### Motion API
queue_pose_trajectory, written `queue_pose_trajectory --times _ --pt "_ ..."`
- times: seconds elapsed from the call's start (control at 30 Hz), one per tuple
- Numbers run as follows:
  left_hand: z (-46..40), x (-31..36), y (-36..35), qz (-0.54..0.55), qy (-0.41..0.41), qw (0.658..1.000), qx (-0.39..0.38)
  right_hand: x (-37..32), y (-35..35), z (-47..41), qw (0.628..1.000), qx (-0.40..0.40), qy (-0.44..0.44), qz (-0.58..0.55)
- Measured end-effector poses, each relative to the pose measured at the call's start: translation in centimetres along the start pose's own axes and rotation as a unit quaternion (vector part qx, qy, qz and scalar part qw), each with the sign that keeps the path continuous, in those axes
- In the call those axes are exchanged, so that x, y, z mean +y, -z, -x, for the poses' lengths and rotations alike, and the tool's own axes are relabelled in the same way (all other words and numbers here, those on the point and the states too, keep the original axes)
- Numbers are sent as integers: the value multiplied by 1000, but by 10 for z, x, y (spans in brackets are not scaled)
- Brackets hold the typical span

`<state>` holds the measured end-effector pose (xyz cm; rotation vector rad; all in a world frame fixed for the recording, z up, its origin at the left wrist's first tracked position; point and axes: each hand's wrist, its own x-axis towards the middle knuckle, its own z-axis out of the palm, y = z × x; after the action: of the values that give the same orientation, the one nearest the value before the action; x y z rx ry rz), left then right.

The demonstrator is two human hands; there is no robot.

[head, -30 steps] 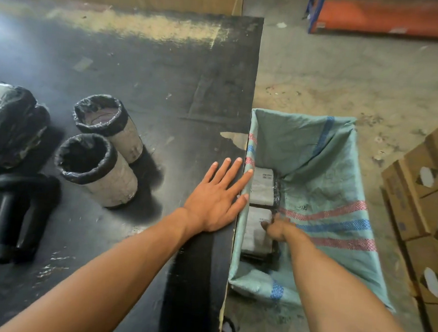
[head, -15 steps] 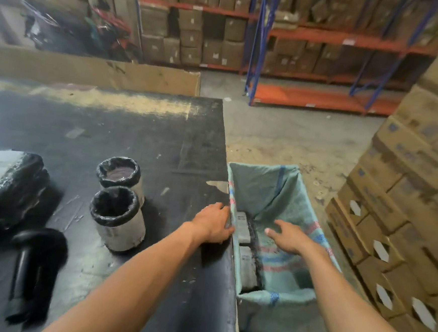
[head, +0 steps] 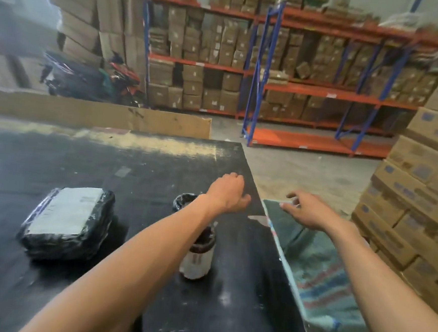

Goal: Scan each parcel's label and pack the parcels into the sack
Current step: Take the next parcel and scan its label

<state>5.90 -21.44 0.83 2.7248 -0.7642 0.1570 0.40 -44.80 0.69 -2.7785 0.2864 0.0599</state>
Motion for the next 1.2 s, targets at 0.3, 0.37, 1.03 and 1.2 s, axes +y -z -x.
queue_pose_trajectory --times 0.3,0.37,1.03,1.2 --pt "75 -144 66 -35 107 993 44 -159 -25 8 991 4 131 -24" --pt "96 -173 72 -42 144 988 41 -191 -34 12 986 -1 163 -16" --pt "229 -310 35 110 407 906 -32 -284 -224 92 973 -218 42 -69" --pt "227 -326 48 161 403 898 -80 -277 -234 112 933 -235 -55 -267"
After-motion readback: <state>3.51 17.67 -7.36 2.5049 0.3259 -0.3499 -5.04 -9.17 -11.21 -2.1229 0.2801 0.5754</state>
